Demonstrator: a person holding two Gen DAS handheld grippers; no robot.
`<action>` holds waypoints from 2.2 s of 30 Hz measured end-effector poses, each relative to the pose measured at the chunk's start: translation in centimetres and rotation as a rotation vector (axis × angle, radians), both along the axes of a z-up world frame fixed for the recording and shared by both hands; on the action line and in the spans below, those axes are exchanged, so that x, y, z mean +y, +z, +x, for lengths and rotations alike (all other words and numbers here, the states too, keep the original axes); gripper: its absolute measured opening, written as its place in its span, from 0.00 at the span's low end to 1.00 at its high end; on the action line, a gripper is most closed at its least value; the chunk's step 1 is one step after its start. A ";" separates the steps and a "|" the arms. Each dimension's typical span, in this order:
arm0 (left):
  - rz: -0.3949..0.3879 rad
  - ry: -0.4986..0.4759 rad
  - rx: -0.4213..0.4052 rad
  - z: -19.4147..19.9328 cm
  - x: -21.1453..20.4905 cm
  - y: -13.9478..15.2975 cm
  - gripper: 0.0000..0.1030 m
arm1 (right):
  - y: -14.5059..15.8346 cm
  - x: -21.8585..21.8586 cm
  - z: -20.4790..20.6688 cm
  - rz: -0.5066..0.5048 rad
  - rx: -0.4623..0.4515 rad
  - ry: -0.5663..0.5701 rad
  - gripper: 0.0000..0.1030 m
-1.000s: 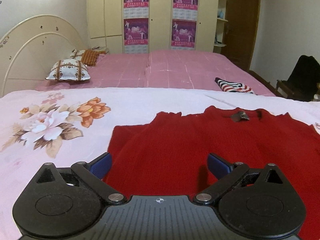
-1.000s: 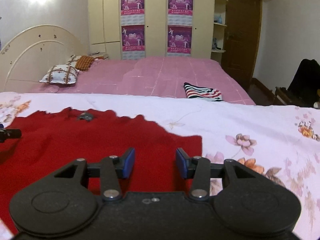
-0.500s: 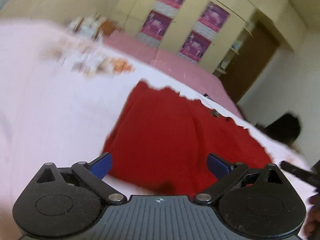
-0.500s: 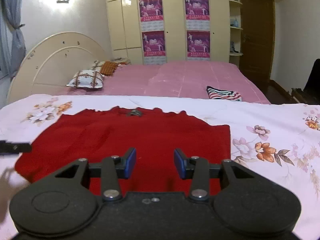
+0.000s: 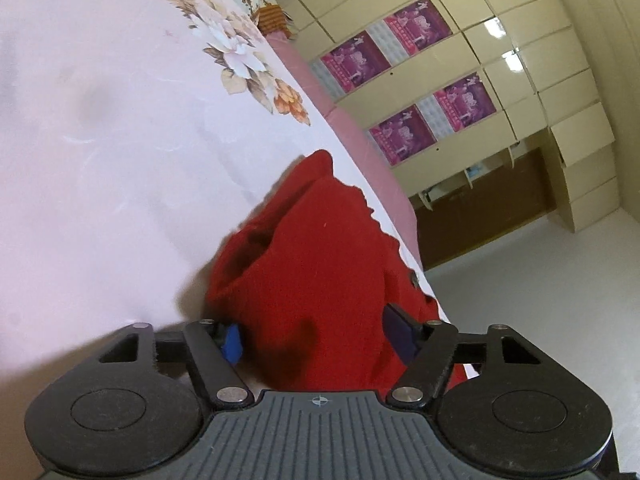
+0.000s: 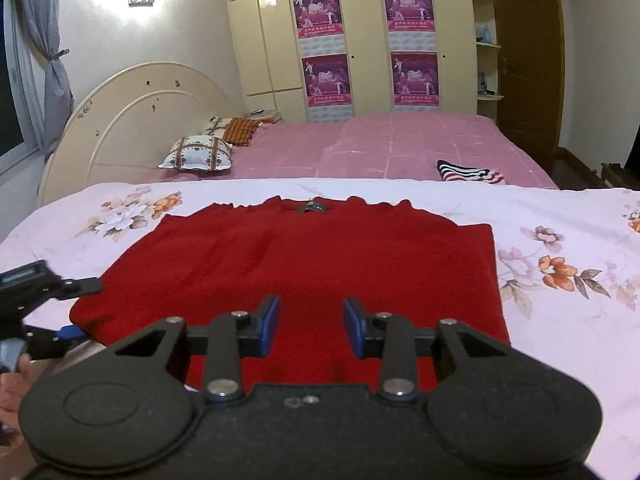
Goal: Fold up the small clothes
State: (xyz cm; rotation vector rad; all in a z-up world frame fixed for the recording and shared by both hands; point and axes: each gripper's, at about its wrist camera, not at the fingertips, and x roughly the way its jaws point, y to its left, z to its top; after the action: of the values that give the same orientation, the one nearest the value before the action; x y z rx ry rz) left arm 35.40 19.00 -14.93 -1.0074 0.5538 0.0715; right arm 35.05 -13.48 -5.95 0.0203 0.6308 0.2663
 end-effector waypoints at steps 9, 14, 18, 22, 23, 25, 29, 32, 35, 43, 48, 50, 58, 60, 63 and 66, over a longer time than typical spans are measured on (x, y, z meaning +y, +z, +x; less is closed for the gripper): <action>-0.017 0.056 -0.038 4.9 0.3 -0.5 0.52 | -1.5 1.4 3.4 0.040 0.037 0.044 0.08; -0.035 0.040 -0.007 5.8 1.4 -1.9 0.17 | -2.5 3.7 5.4 0.041 0.056 0.090 0.07; -0.047 0.038 -0.093 4.8 1.9 -0.8 0.15 | -3.3 5.5 6.4 0.007 0.056 0.115 0.07; -0.037 0.050 -0.070 4.5 2.5 -2.5 0.13 | -5.1 5.8 7.5 -0.070 0.132 0.094 0.02; -0.021 0.040 -0.059 4.8 2.4 -2.2 0.13 | -5.4 5.6 7.4 -0.054 0.116 0.092 0.01; -0.017 0.029 -0.054 5.5 2.4 -1.7 0.13 | -5.3 5.6 7.3 -0.058 0.119 0.089 0.01; -0.031 0.001 -0.099 6.3 2.7 0.2 0.13 | -5.4 6.1 6.8 -0.097 0.101 0.092 0.01; -0.015 -0.060 -0.176 7.2 1.4 3.8 0.13 | -5.6 6.2 6.7 -0.107 0.093 0.089 0.01; 0.022 -0.150 -0.224 8.2 -1.0 7.5 0.13 | -5.7 5.6 7.3 -0.041 0.113 0.060 0.01; 0.182 -0.471 -0.131 14.3 -16.6 10.1 0.14 | -4.2 -5.4 5.7 0.509 0.129 -0.185 0.27; 0.178 -0.646 -0.069 15.6 -24.4 7.3 0.80 | -4.3 -16.5 2.7 0.788 0.147 -0.384 0.57; 0.172 -0.693 -0.096 14.3 -25.2 8.8 0.80 | -4.0 -19.0 1.6 0.834 0.142 -0.391 0.57; 0.278 -0.482 -0.201 11.6 -12.8 13.7 0.80 | -4.0 -18.9 1.8 0.889 0.196 -0.269 0.58; 0.278 -0.432 -0.116 12.1 -10.0 12.5 0.80 | -4.6 -17.1 3.0 0.869 0.241 -0.220 0.58; 0.287 -0.415 -0.022 12.4 -8.0 10.7 0.80 | -5.3 -14.9 4.4 0.838 0.293 -0.170 0.58; 0.328 -0.451 0.046 12.2 -9.1 9.2 0.80 | -6.2 -13.5 5.7 0.805 0.348 -0.164 0.57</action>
State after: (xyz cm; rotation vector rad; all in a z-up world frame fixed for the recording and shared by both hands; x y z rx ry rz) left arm 47.57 9.86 -5.77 -0.5468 0.7724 -0.2096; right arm 40.75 -26.94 -12.13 0.9047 0.8262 0.3461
